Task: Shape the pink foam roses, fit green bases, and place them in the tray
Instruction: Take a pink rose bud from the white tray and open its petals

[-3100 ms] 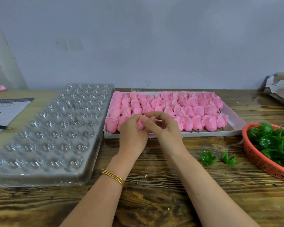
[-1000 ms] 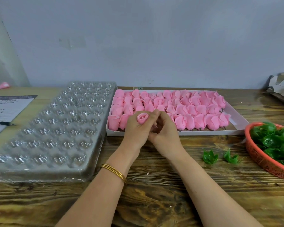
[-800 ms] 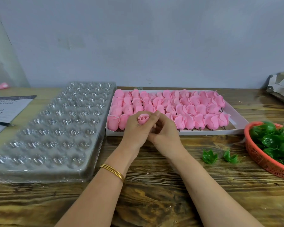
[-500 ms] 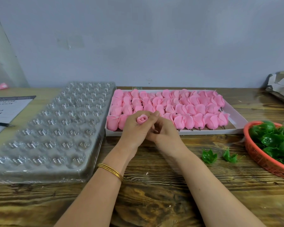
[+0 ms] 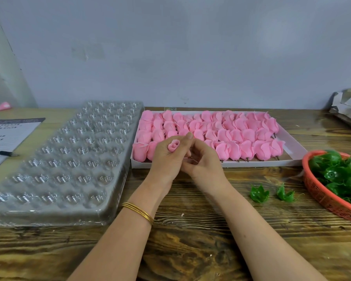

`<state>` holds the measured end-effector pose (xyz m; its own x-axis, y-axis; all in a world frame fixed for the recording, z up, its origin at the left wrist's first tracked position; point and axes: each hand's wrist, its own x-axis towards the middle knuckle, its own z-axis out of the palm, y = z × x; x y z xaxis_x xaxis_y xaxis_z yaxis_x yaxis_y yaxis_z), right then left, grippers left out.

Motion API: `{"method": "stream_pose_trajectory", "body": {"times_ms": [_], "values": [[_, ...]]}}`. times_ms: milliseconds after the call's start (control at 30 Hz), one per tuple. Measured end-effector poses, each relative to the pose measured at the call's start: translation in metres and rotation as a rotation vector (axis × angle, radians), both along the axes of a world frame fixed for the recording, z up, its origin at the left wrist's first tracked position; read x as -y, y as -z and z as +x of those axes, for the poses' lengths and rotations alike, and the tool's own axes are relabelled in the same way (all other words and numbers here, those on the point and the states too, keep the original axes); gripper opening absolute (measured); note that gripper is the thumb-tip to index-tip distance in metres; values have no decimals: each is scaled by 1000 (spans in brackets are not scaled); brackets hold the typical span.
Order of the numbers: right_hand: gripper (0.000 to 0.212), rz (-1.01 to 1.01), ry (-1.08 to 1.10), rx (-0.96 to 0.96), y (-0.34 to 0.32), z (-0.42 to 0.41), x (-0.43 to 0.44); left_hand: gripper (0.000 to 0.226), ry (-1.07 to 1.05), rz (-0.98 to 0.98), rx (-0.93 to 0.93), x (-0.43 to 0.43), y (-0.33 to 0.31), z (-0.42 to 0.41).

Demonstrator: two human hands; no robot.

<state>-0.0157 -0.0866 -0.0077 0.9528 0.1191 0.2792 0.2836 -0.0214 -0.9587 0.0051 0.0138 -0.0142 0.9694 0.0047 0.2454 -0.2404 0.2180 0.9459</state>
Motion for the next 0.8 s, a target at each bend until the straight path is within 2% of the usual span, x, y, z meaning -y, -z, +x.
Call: {"method": "stream_pose_trajectory", "body": {"times_ms": [233, 367, 533, 700, 800], "values": [[25, -53, -72, 1, -2, 1, 2, 39, 13, 43, 55, -2, 0, 2], [16, -63, -84, -5, -2, 0, 3, 46, 0, 57, 38, -4, 1, 2], [34, -4, -34, -15, -3, -1, 0, 50, -43, 21, -4, 1, 1, 4], [30, 36, 13, -1, -1, 1, 0, 53, -38, 32, 4, 1, 2, 3], [30, 2, 1, 12, -2, 1, 0, 41, -14, 46, 20, 0, -1, 0]]}}
